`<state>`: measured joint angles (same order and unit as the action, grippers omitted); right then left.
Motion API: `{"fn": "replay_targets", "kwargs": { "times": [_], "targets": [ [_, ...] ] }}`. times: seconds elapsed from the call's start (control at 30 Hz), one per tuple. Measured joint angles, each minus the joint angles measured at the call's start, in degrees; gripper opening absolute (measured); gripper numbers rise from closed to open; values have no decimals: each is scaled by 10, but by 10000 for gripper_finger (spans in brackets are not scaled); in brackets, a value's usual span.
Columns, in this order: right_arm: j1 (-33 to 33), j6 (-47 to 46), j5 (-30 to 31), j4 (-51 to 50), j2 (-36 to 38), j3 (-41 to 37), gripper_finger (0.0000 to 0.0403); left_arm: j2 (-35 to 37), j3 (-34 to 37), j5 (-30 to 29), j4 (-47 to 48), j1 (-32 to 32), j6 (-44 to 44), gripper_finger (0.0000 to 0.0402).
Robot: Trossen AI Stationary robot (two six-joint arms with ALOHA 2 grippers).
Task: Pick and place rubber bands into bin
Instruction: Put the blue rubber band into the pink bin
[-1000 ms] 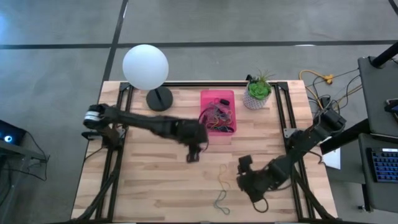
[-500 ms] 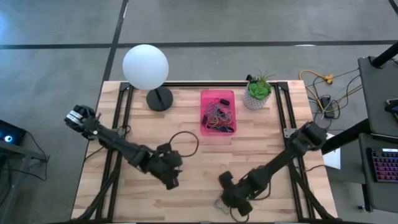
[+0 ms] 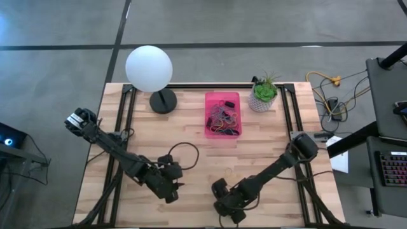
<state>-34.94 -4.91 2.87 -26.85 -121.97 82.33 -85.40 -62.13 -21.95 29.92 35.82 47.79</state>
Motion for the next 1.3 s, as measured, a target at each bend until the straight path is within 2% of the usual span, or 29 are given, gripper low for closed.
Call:
{"fn": "replay_targets", "kwargs": {
  "times": [0.17, 0.47, 0.57, 0.63, 0.77, 0.87, 1.07, 1.13, 1.3],
  "targets": [
    [5, -10, -17, -11, -13, 11, 172, 0, 0, -1, 0, 8, 0, 146],
    [3, -11, -25, -12, -15, 3, 25, 0, 0, -1, 1, 9, -1, 146],
    [6, -27, -21, -22, -15, 3, 12, 0, 0, -6, 1, 9, -3, 146],
    [12, -63, 7, -34, -3, 1, 10, 0, 0, -9, 1, 9, -3, 146],
    [43, -98, 133, -61, 46, -6, 8, -1, 0, -11, 0, 9, -3, 146],
    [81, -103, 208, -91, 128, -3, 8, -1, 0, -18, 1, 9, -2, 146],
    [201, -69, 289, -142, 239, -38, 8, -1, 1, -41, 1, 9, -2, 146],
    [262, -66, 283, -152, 270, -53, 8, -1, 1, -45, 0, 8, -2, 146],
    [407, -43, 177, -102, 277, -106, 9, -1, 1, -60, 0, 7, -2, 146]
  ]
}}
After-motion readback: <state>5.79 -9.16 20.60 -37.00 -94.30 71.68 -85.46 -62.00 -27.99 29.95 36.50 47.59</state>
